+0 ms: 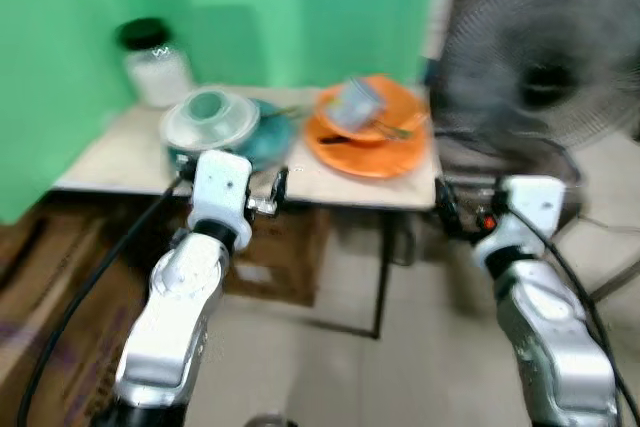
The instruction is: Setting the table
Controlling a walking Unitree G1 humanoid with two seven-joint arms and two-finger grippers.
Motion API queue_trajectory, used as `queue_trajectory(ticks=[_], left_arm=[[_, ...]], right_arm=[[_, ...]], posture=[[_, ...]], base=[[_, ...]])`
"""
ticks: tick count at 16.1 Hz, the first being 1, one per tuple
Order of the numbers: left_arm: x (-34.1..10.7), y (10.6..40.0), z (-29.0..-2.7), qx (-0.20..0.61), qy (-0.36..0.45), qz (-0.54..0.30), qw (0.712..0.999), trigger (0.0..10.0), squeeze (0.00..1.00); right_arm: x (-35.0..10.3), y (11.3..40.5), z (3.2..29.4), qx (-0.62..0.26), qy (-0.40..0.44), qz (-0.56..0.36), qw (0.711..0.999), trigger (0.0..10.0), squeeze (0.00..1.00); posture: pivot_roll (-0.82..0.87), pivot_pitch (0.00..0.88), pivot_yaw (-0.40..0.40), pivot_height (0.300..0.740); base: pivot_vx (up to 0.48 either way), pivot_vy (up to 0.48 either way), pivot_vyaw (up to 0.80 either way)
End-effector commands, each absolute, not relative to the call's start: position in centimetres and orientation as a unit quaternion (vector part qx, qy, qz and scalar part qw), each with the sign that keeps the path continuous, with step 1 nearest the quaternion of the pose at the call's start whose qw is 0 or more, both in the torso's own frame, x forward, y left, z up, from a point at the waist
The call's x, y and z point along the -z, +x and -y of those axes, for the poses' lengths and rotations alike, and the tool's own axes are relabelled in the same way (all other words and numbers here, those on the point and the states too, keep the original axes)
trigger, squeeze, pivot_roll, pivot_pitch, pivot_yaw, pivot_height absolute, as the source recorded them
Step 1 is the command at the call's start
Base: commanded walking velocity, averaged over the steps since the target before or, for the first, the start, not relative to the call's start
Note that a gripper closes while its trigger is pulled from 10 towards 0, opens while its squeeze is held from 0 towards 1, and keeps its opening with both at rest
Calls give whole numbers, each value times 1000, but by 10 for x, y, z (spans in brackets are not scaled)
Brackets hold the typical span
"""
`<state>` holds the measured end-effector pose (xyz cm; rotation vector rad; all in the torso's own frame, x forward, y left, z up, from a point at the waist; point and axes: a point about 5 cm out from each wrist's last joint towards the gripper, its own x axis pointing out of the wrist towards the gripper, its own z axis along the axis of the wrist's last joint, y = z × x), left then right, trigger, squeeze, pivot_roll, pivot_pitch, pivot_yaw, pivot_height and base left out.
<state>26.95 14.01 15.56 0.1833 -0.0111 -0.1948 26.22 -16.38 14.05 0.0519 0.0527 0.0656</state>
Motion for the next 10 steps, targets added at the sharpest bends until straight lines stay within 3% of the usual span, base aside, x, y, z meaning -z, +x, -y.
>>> queue_trajectory(ticks=[1,3,9,10], left_arm=[[-159,270,-138,102,95,9,990,10000,0],[-160,271,-139,102,99,11,990,10000,0],[-161,268,-139,115,112,11,987,10000,0],[-162,267,-138,126,118,12,985,10000,0]], right_arm=[[-138,263,168,-22,27,-43,998,10000,0],[-137,264,170,8,46,-51,998,10000,0],[-145,268,166,-31,70,-34,997,10000,0],[-149,271,166,-38,47,-27,998,10000,0]], posture=[[92,0,80,740],[96,0,81,740],[110,0,77,740],[115,0,77,740]], base=[[292,0,0],[291,0,0],[289,0,0],[285,0,800]])
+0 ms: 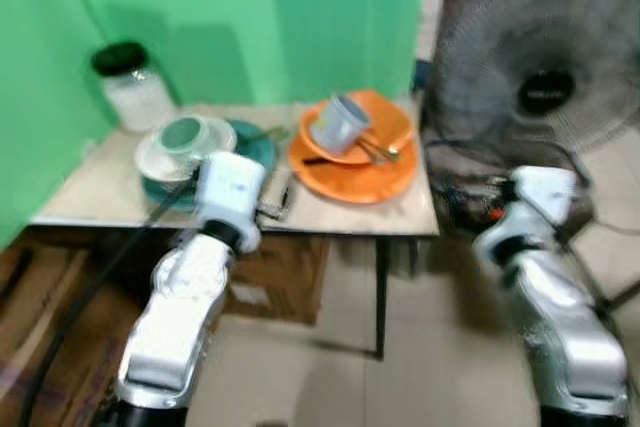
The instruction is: Setting the table
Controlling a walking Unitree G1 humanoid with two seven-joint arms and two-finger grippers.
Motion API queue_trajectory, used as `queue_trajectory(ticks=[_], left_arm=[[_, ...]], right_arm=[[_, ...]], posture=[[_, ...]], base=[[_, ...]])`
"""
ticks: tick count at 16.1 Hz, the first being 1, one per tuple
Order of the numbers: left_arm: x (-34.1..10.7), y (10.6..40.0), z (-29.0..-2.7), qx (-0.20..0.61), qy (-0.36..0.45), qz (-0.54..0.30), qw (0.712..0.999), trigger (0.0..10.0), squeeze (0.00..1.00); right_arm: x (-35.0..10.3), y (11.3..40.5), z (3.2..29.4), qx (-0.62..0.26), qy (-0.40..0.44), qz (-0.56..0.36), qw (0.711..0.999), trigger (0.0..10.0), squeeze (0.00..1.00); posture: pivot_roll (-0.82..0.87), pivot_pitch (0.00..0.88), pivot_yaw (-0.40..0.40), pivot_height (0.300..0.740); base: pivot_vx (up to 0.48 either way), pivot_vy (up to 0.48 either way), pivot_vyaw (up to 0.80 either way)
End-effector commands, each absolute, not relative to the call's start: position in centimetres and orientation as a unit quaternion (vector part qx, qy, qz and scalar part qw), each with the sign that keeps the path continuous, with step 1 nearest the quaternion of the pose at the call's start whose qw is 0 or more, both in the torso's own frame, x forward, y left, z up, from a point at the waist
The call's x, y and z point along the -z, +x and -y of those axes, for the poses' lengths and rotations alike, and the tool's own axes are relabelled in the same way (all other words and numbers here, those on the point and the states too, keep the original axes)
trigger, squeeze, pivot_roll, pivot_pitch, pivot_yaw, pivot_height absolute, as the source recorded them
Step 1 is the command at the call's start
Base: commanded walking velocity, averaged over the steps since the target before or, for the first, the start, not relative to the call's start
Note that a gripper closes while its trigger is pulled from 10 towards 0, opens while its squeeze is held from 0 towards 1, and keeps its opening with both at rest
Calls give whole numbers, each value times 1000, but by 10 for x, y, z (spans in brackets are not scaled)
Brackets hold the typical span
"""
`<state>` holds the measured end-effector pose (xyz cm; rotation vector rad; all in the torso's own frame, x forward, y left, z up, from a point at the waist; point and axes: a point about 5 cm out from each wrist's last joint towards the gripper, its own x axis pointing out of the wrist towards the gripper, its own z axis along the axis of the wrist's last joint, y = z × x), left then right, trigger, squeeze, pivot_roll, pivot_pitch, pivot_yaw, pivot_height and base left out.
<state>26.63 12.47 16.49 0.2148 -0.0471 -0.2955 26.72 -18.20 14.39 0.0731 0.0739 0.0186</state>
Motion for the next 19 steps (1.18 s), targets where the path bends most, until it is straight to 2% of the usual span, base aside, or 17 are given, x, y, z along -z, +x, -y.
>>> queue_trajectory(ticks=[1,4,5,9,13,15,19], left_arm=[[-163,266,-138,128,121,12,984,10000,0],[-165,266,-140,127,123,13,984,10000,0],[-166,266,-140,130,131,13,983,10000,0],[-167,268,-141,136,136,14,981,10000,0],[-167,267,-140,148,144,13,978,10000,0],[-168,263,-135,179,146,9,973,10000,0],[-170,257,-126,229,135,10,964,10000,0]], right_arm=[[-151,273,164,-49,44,-23,998,10000,0],[-153,278,161,-50,66,-15,996,10000,0],[-162,283,157,-63,114,0,991,10000,0],[-174,296,145,-87,146,4,985,10000,0],[-173,306,132,-123,150,-50,980,10000,0],[-172,312,124,-140,154,-108,972,10000,0],[-178,321,131,-92,135,-157,974,10000,0]], posture=[[119,0,76,740],[136,0,76,740],[140,0,72,740],[138,0,73,740],[146,0,64,740],[150,0,58,740],[154,0,44,740]], base=[[277,0,800],[276,0,800],[277,0,0],[273,0,0],[128,0,0],[0,0,0],[0,0,0]])
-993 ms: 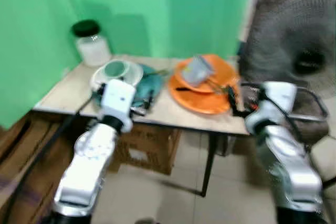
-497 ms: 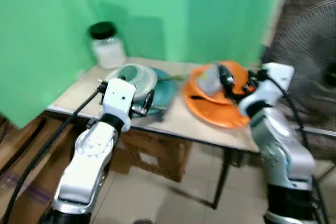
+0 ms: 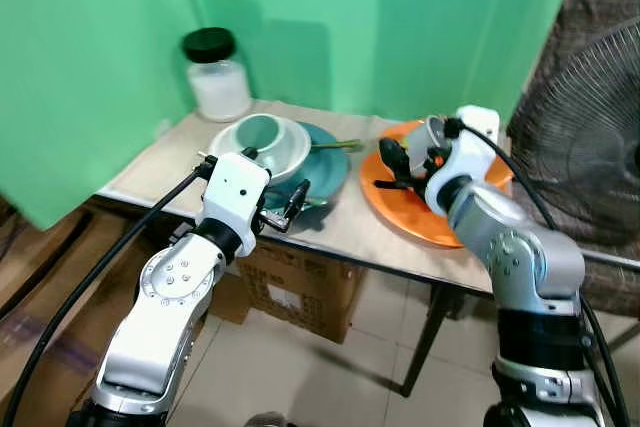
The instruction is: Setting the table
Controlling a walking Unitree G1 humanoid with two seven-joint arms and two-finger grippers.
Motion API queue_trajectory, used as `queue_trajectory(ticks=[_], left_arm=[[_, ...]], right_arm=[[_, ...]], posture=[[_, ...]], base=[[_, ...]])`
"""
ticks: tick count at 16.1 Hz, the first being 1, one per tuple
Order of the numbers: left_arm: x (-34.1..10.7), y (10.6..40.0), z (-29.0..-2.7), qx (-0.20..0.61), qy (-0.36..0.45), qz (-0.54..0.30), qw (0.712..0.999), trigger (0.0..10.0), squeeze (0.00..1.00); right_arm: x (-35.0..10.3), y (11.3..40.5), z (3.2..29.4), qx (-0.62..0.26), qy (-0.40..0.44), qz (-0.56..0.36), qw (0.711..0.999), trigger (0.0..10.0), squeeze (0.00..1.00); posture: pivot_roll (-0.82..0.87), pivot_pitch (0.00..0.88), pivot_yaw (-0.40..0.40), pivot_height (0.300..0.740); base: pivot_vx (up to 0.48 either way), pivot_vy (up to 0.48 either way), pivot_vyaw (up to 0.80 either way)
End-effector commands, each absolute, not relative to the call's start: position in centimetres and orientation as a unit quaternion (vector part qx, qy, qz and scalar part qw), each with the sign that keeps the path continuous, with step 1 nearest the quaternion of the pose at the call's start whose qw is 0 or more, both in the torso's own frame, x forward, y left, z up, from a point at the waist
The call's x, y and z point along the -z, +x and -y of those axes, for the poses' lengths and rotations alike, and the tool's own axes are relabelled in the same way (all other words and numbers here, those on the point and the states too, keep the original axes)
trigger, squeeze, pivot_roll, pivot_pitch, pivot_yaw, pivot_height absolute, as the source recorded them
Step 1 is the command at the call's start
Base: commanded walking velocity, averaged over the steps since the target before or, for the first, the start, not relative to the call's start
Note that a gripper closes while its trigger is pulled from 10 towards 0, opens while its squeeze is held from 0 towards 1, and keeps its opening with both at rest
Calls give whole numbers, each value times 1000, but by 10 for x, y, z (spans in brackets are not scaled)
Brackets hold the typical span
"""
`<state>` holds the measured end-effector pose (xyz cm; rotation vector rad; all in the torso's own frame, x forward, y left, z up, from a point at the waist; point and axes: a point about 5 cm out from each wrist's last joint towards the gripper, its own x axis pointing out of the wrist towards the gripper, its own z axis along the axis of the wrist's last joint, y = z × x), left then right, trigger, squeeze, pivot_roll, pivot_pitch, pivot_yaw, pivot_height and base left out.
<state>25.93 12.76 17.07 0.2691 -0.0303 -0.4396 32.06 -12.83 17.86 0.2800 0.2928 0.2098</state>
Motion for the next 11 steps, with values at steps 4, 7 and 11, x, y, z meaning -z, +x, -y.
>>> queue_trajectory(ticks=[4,7,11], left_arm=[[-163,248,-114,309,121,-24,943,10000,0],[-161,241,-116,348,136,-40,927,10000,0],[-159,242,-118,348,141,-46,926,10000,0]], right_arm=[[-174,326,138,-35,180,-227,956,10000,0],[-190,329,139,-16,204,-208,957,10000,0],[-180,331,131,-1,204,-243,948,10000,0]], posture=[[146,0,45,740],[150,0,41,740],[150,0,39,740]], base=[[0,0,0],[0,0,0],[0,0,0]])
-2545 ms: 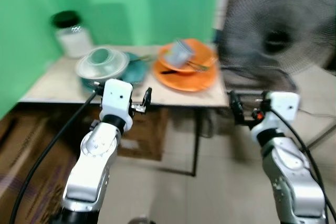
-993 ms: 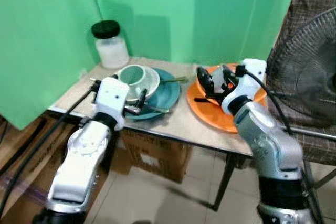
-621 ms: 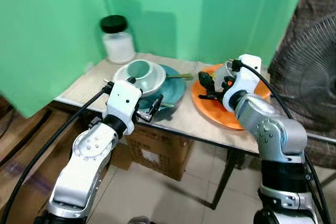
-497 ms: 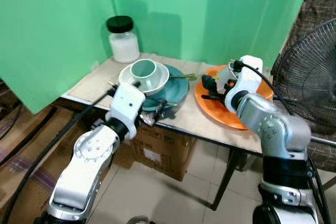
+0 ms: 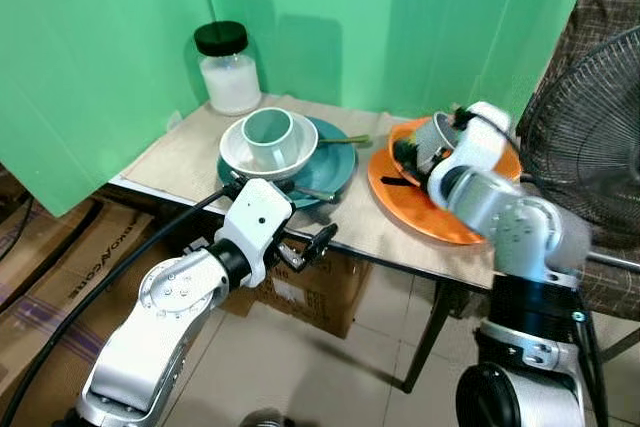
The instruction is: Setting the table
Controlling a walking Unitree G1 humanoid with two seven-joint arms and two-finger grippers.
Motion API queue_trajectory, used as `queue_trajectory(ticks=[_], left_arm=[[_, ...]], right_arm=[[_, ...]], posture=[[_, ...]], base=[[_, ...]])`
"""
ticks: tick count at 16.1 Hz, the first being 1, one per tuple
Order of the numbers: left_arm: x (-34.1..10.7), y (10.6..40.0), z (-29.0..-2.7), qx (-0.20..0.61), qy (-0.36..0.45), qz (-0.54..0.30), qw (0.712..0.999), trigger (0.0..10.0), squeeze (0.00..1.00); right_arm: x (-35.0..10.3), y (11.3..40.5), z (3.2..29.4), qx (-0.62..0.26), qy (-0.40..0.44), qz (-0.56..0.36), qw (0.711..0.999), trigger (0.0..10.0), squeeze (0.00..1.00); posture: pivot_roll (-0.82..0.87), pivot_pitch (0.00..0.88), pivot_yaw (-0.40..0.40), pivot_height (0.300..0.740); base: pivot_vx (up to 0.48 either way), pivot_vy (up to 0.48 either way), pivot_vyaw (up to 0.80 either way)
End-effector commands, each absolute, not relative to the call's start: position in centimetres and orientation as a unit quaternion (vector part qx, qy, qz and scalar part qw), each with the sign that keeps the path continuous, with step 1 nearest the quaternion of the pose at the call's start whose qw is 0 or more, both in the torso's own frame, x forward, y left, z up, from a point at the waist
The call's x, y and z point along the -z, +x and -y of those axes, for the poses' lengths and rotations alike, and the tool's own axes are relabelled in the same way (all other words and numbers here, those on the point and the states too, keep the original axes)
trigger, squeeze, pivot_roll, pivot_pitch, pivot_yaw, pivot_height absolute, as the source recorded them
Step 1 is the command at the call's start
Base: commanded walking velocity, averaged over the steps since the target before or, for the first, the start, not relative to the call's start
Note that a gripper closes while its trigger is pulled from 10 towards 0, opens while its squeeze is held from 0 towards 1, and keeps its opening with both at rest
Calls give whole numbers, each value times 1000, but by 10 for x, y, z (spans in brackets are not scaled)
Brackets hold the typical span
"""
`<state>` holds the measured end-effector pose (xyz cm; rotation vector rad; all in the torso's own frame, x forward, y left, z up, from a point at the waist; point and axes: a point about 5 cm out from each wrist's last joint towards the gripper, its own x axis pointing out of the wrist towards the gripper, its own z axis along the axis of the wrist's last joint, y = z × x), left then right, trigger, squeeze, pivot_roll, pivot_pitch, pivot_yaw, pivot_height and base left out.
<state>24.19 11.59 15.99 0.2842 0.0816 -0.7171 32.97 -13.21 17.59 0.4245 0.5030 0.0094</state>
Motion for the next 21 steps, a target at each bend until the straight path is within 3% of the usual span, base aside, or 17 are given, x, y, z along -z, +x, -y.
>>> queue_trajectory(ticks=[1,2,3,4,9,21], left_arm=[[-159,242,-118,351,141,-48,924,10000,0],[-160,241,-117,357,139,-49,922,10000,0],[-160,240,-117,362,138,-49,921,10000,0],[-161,238,-115,378,136,-49,915,10000,0],[-160,237,-114,381,139,-51,912,10000,0],[-156,238,-114,385,151,-56,909,10000,0]], right_arm=[[-176,333,130,1,204,-247,947,10000,0],[-171,335,130,12,202,-255,946,10000,0],[-168,336,129,17,204,-258,944,9059,0],[-166,338,129,33,218,-256,941,0,0],[-166,346,129,56,267,-213,938,0,0],[-160,350,127,40,260,-193,945,0,0]], posture=[[150,0,39,740],[151,0,39,740],[151,0,39,740],[156,0,38,740],[155,0,38,740],[154,0,40,740]], base=[[0,0,0],[0,0,0],[0,0,0],[0,0,0],[0,0,0],[0,0,0]])
